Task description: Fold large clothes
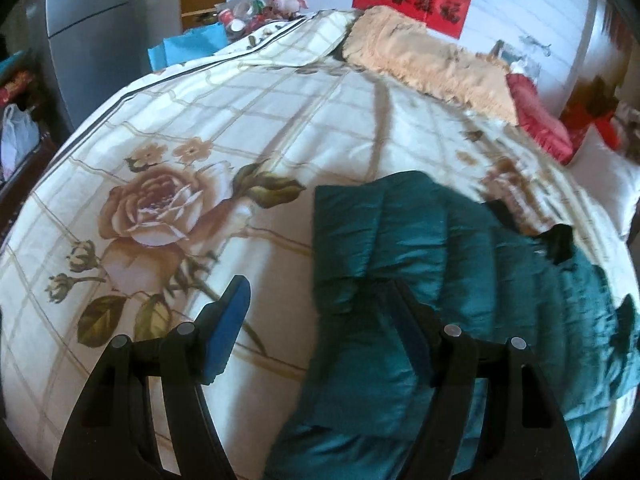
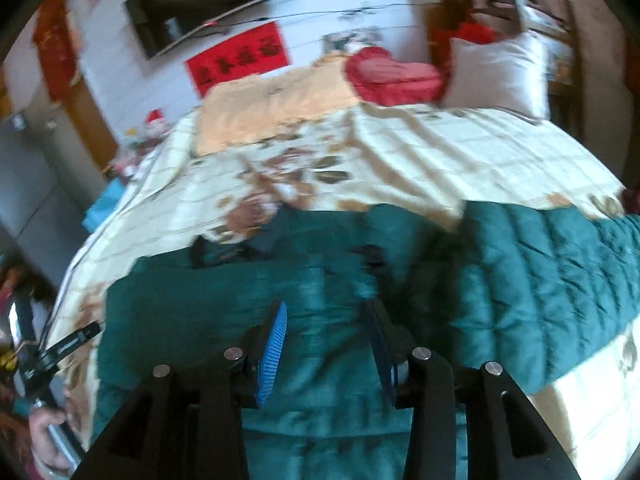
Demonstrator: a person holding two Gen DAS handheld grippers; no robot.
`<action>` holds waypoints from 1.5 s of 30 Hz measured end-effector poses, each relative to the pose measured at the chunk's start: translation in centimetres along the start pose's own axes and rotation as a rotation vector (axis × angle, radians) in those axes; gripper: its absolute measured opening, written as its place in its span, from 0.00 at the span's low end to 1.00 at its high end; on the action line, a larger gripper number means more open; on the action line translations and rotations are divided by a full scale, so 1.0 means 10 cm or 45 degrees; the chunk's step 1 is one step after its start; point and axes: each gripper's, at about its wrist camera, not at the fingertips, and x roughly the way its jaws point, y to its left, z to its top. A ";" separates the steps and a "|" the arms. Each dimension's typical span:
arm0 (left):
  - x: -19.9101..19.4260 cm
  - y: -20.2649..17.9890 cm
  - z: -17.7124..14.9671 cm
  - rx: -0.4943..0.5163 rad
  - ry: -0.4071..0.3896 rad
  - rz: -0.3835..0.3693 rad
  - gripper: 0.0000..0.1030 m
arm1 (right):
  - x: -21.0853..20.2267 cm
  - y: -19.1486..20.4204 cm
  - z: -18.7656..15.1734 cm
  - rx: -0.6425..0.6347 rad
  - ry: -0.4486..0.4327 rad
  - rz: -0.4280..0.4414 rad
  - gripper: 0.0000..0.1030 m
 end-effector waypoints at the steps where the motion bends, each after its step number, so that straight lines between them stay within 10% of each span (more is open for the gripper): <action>1: 0.00 -0.04 0.00 0.001 0.000 -0.017 0.70 | 0.06 0.10 0.01 -0.030 0.013 0.021 0.38; 13: 0.43 -0.27 -0.16 0.087 0.068 0.044 0.81 | 0.95 0.03 -0.16 -0.141 0.152 -0.191 0.38; 27: -0.04 -0.32 -0.25 0.116 -0.006 -0.010 0.80 | 0.23 0.18 -0.23 -0.184 0.077 -0.111 0.38; 45: 0.04 -0.83 -0.58 0.274 0.022 -0.021 0.81 | 0.61 0.12 -0.53 -0.195 0.181 -0.179 0.38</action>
